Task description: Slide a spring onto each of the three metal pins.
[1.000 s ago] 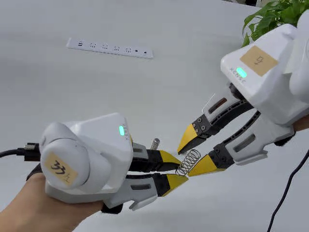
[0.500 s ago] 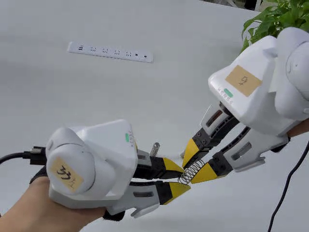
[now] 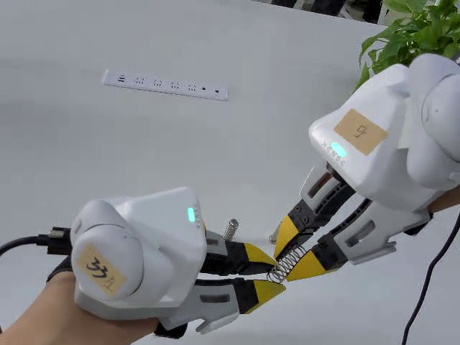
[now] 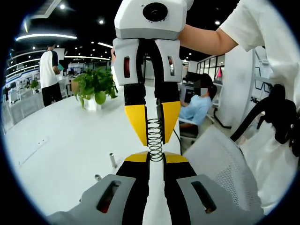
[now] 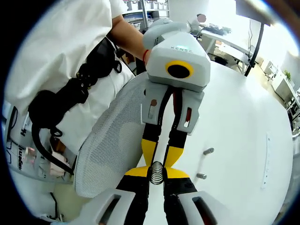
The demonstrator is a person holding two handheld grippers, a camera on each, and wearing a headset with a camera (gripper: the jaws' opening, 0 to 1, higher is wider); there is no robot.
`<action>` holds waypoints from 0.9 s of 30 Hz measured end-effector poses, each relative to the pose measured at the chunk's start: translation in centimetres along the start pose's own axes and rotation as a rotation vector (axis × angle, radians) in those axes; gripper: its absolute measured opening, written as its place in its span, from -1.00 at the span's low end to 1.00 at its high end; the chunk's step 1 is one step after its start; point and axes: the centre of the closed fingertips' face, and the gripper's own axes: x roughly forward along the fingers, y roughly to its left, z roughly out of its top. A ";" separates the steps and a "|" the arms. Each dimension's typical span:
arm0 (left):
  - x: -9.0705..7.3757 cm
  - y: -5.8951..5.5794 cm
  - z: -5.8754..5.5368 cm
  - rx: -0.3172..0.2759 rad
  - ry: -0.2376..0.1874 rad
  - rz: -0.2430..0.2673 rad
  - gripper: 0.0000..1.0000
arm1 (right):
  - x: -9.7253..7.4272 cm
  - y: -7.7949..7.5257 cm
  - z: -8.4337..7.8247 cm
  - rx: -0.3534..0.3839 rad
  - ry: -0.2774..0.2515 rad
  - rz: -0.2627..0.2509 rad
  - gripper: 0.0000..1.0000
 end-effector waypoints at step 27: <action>-1.6 0.0 -1.0 -0.049 -0.018 0.035 -0.72 | -2.2 -0.5 0.1 0.115 -0.111 -0.089 -0.86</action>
